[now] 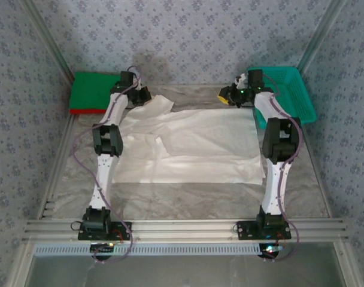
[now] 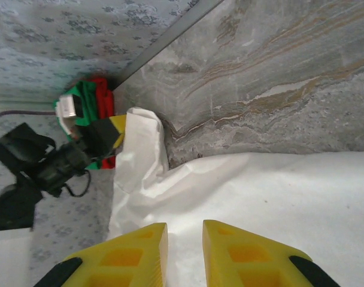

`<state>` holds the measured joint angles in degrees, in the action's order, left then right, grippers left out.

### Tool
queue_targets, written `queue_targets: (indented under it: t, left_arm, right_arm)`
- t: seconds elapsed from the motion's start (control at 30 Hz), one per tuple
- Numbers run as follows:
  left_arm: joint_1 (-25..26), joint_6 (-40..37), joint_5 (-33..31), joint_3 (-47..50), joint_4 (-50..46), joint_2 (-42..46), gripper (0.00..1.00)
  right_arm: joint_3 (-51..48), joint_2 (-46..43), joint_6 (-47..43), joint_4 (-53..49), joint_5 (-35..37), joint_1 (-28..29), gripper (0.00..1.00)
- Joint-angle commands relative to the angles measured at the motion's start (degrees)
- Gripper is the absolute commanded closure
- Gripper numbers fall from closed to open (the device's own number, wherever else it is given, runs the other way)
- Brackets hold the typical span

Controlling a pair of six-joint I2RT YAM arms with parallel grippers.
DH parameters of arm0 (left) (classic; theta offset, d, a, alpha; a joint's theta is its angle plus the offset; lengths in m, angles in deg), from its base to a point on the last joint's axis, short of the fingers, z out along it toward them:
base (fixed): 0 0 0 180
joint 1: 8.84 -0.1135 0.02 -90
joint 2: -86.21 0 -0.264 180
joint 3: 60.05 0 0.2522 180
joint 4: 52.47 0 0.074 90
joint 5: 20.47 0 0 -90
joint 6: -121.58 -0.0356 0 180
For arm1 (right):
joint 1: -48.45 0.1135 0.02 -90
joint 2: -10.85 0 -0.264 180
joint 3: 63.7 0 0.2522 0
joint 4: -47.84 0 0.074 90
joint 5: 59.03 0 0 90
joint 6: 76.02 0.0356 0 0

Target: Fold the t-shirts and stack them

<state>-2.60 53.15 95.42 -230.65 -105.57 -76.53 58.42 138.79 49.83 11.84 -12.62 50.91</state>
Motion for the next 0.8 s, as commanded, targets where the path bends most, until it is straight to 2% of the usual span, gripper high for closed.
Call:
queue_targets:
  t: [0.0,0.13,0.2,0.4,0.6,0.77]
  left_arm:
    - [-0.2,-2.7,0.0,6.2,-1.5,8.4,1.00]
    - [-0.2,-2.8,-2.4,20.0,5.9,15.1,1.00]
    - [-0.8,-2.9,-3.9,23.3,8.5,17.0,1.00]
    - [-2.2,-4.0,-4.0,17.2,6.7,16.1,1.00]
    - [-2.2,-8.7,-5.9,-3.8,-4.8,8.6,1.00]
    - [-3.0,-11.7,-7.8,-2.7,-4.0,9.3,1.00]
  right_arm:
    - [3.6,2.6,-4.3,-8.7,5.6,1.6,0.75]
    - [7.9,4.6,-6.9,-13.2,10.5,2.4,0.75]
    - [11.5,6.1,-9.7,-18.0,14.3,2.7,0.75]
    - [19.0,8.6,-16.9,-24.3,24.4,3.0,0.75]
    - [26.7,12.4,-22.2,-30.0,30.8,2.3,0.76]
    - [30.2,15.0,-25.5,-31.4,34.7,1.1,0.74]
